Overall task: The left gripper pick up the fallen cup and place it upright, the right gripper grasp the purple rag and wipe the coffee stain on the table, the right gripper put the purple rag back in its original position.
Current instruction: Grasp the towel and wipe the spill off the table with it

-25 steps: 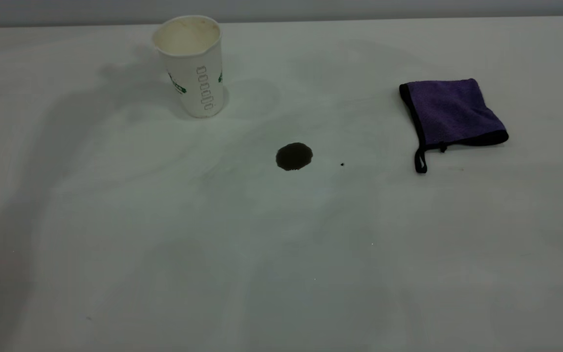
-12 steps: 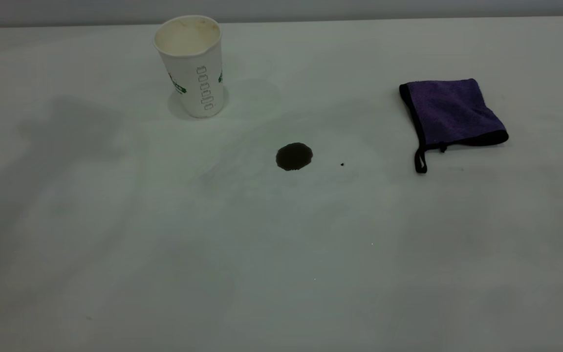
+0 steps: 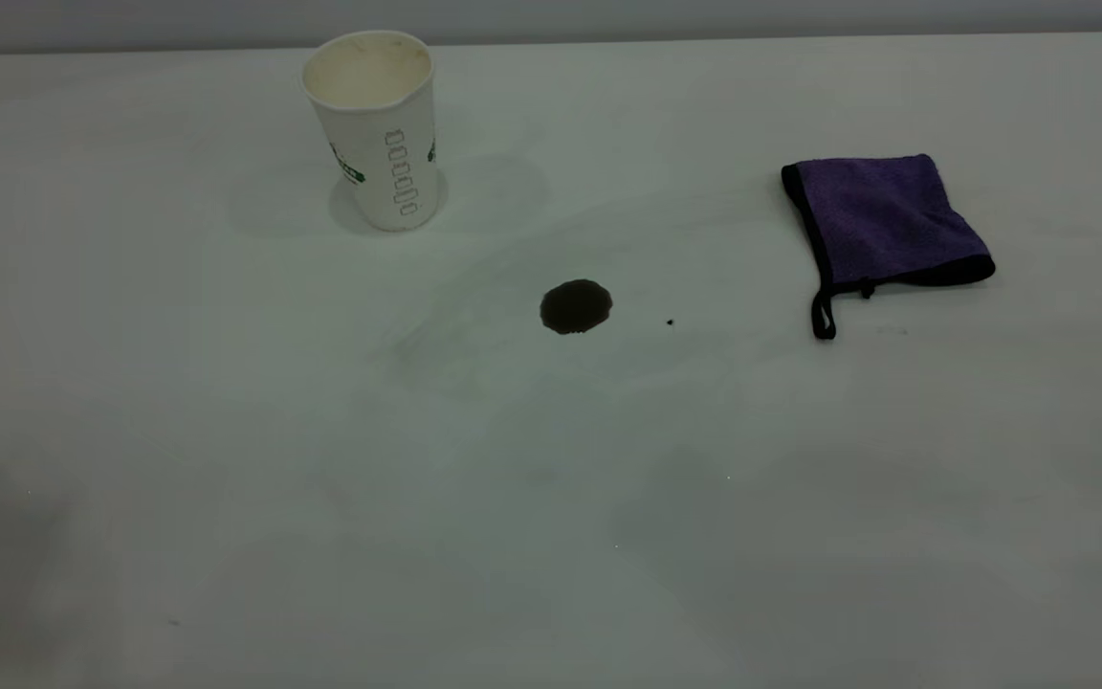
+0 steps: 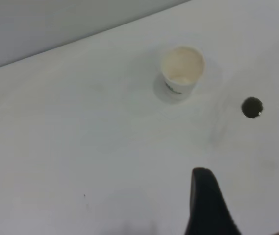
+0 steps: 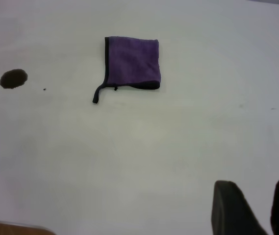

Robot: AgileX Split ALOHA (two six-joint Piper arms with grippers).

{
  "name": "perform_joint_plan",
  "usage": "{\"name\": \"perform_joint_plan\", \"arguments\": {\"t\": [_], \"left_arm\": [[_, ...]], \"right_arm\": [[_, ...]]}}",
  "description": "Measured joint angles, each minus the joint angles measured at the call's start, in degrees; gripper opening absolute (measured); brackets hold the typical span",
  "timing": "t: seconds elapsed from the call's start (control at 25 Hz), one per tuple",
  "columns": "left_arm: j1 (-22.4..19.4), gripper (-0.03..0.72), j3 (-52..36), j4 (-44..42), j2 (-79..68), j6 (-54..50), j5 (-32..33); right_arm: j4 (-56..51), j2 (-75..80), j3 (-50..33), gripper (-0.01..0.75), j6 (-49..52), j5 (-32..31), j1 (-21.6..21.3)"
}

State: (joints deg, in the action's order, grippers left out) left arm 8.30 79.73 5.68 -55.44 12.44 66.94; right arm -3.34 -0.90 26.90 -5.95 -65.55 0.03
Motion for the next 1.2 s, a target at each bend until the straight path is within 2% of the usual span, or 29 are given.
{"name": "perform_joint_plan", "arguments": {"t": [0.36, 0.68, 0.92, 1.2], "left_arm": [[-0.43, 0.495, -24.87, 0.79, 21.63, 0.00, 0.00], [-8.62, 0.495, -42.47, 2.03, 36.15, -1.36, -0.38], [-9.30, 0.495, -50.01, -1.82, 44.93, -7.25, -3.00], [-9.30, 0.495, -51.36, -4.43, 52.88, -9.11, -2.89]], "right_arm": [[0.00, 0.00, 0.00, 0.238, 0.00, 0.00, 0.00], [0.00, 0.00, 0.00, 0.238, 0.00, 0.00, 0.00], [-0.06, 0.00, 0.00, 0.238, 0.00, 0.00, 0.00], [-0.06, 0.00, 0.00, 0.238, 0.00, 0.00, 0.00]]}}
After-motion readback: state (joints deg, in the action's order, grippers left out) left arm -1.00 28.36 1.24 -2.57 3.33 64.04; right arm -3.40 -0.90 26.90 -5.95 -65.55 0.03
